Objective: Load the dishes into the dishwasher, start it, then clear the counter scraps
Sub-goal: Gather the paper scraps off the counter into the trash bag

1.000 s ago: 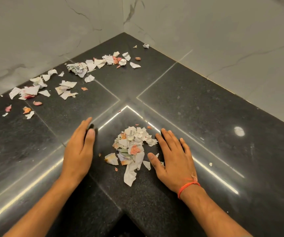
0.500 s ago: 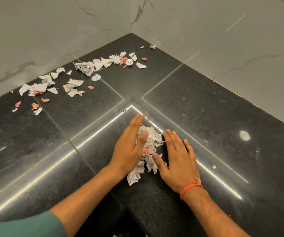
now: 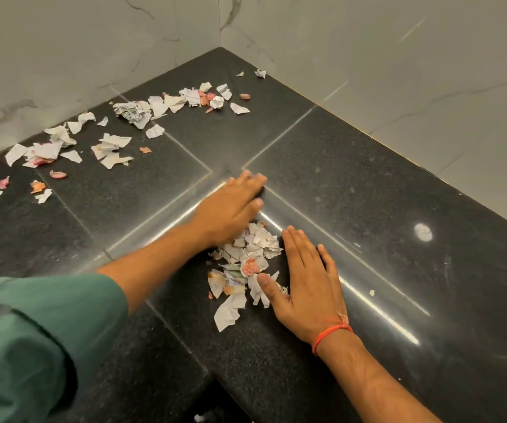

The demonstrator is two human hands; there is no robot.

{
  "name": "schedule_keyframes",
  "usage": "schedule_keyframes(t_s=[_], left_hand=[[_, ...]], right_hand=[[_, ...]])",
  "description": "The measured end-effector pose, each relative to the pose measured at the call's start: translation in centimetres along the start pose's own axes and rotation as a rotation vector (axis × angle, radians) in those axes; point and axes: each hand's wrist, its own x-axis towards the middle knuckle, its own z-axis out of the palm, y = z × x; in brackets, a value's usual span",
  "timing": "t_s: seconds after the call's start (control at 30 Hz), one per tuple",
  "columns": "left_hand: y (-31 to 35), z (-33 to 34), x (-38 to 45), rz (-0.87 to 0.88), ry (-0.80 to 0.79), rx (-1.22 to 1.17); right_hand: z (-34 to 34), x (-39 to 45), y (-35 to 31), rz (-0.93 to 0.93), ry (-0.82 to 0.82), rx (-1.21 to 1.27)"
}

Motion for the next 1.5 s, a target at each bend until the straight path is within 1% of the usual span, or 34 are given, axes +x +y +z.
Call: schedule_keyframes(t_s=[0.07,0.13,0.2,0.23,0.3,0.4,0.47,0.5,0.53,0.57,0.63,0.67,0.77,0.9,0.97,1.03,1.07,1.1,1.17,1.2,1.27,1.33,1.37,1.4,1.5], left_hand=[[1.7,0.6,-1.8,0.085,-0.083,-0.025],[2.4,0.9,-3.1,0.165,-0.153,-0.136],[2.6,0.3,-3.5,0.192,-0.129,-0.316],[2.2,0.0,-3.3,0.177,-0.074,-0.374],[0.8,-0.5,-2.0,0.115,0.079,-0.37],[-3.0,-1.6,1.7,-0.053,0.253,-0.231],[-5.4,-2.9,3.8,-0.207,0.275,-0.152],[-6.4,-3.3,4.4,-0.263,0.264,-0.136],[-6.9,-3.4,4.8,-0.282,0.243,-0.11],[-7.1,-3.3,4.9,-0.259,0.212,-0.064],[-6.2,-2.6,4.4,-0.131,0.129,0.019],[-5.2,-2.2,3.8,-0.068,0.088,0.016],[-2.2,-0.8,1.4,0.066,0.003,-0.05],[0.9,1.4,-2.5,0.257,-0.141,-0.073],[1.7,2.1,-3.9,0.286,-0.195,-0.174],[2.2,1.6,-4.8,0.205,-0.159,-0.388],[2.3,1.1,-5.1,0.14,-0.087,-0.492],[2.3,0.6,-5.4,0.074,0.014,-0.546],[2.1,-0.1,-6.4,-0.053,0.222,-0.534],[2.1,-0.2,-7.1,-0.125,0.301,-0.521],[2.4,0.2,-9.3,-0.279,0.408,-0.547],[3.2,1.6,-12.0,-0.429,0.462,-0.601],[4.2,2.6,-13.2,-0.473,0.471,-0.612],[5.5,3.8,-14.0,-0.484,0.472,-0.595],[9.6,7.0,-14.6,-0.403,0.45,-0.435]], right_hand=[[0.0,0.0,-0.1,-0.003,0.002,0.011],[-0.1,-0.1,-0.1,-0.001,0.01,0.028],[-0.1,-0.1,-0.1,0.003,0.006,0.028],[-0.1,-0.1,-0.1,0.002,0.003,0.022],[-0.2,-0.1,0.0,0.002,-0.008,0.009],[-0.1,0.0,0.0,0.001,-0.005,0.01],[-0.1,0.0,0.0,0.003,-0.003,0.015],[-0.1,0.0,0.0,0.004,-0.006,0.015],[-0.1,0.0,0.0,0.004,-0.007,0.016],[-0.1,-0.1,0.0,0.006,-0.007,0.018],[-0.2,0.0,0.0,0.01,-0.006,0.021],[-0.2,0.0,0.0,0.01,-0.008,0.019],[-0.2,0.0,0.0,0.0,-0.01,0.023],[-0.1,-0.1,0.1,-0.017,0.025,0.069],[-0.1,-0.2,0.0,-0.021,0.043,0.093],[-0.2,-0.3,0.0,-0.017,0.046,0.105],[-0.2,-0.3,0.0,-0.015,0.043,0.107],[-0.3,-0.3,0.0,-0.011,0.04,0.109],[-0.4,-0.3,0.1,-0.006,0.036,0.107],[-0.5,-0.4,0.2,-0.004,0.035,0.107],[-0.5,-0.5,0.3,-0.003,0.024,0.11],[-0.4,-0.4,0.3,-0.012,0.027,0.117],[-0.3,-0.5,0.3,-0.017,0.037,0.124],[-0.3,-0.5,0.3,-0.021,0.045,0.13],[-0.1,-0.5,0.4,-0.035,0.057,0.15]])
